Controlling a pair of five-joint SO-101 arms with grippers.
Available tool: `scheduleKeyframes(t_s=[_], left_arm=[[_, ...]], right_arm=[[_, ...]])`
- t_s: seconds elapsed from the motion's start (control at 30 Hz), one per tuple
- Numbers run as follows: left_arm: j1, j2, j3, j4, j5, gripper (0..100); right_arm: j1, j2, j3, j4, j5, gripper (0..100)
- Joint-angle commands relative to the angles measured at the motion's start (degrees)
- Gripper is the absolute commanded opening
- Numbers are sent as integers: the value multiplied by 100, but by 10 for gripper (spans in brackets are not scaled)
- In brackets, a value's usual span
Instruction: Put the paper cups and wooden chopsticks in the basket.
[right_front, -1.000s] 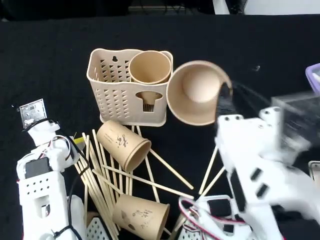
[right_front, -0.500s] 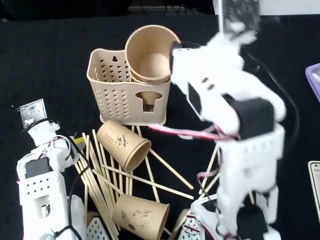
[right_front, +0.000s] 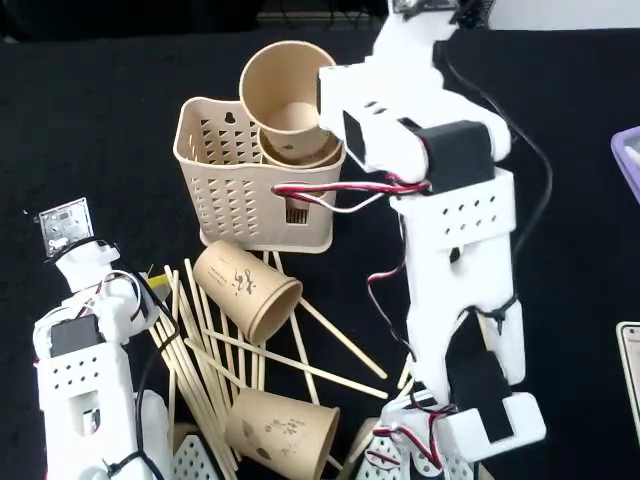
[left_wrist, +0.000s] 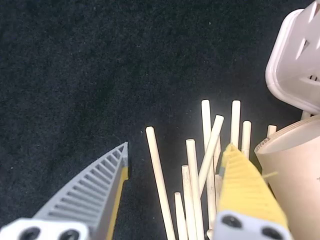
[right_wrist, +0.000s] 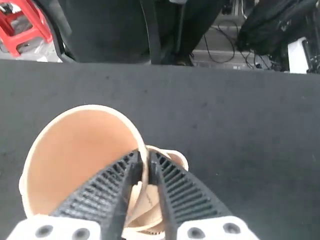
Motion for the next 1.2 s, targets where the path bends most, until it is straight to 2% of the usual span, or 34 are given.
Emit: scheduleKeyframes(t_s=[0.0, 0.23, 0.3, 0.47, 0.63, 0.77, 0.87, 1.03, 1.17], left_arm=[[-4, -97, -75, -62, 18, 292], [-4, -97, -75, -62, 18, 292], [-4, -97, -75, -62, 18, 292], [-4, -97, -75, -70, 18, 292], [-40, -97, -66, -62, 18, 292], [-4, -97, -66, -62, 18, 292], [-4, -97, -66, -62, 18, 292], [-22, -97, -66, -62, 18, 292], [-31, -97, -66, -62, 18, 292]], right_arm=[[-105, -136, -347, 273, -18, 204], [-123, -866, -444, 1284, 0, 212], [-167, -1033, -444, 1670, 220, 212], [-730, -1516, -75, 2092, 897, 212], [-1600, -2536, 1675, 2057, 1811, 212], [-2347, -3547, 3925, 1521, 2963, 212], [-2796, -4163, 5727, 598, 3534, 212], [-3130, -4796, 7943, -1266, 3631, 214], [-3191, -4778, 8646, -1969, 3657, 215]])
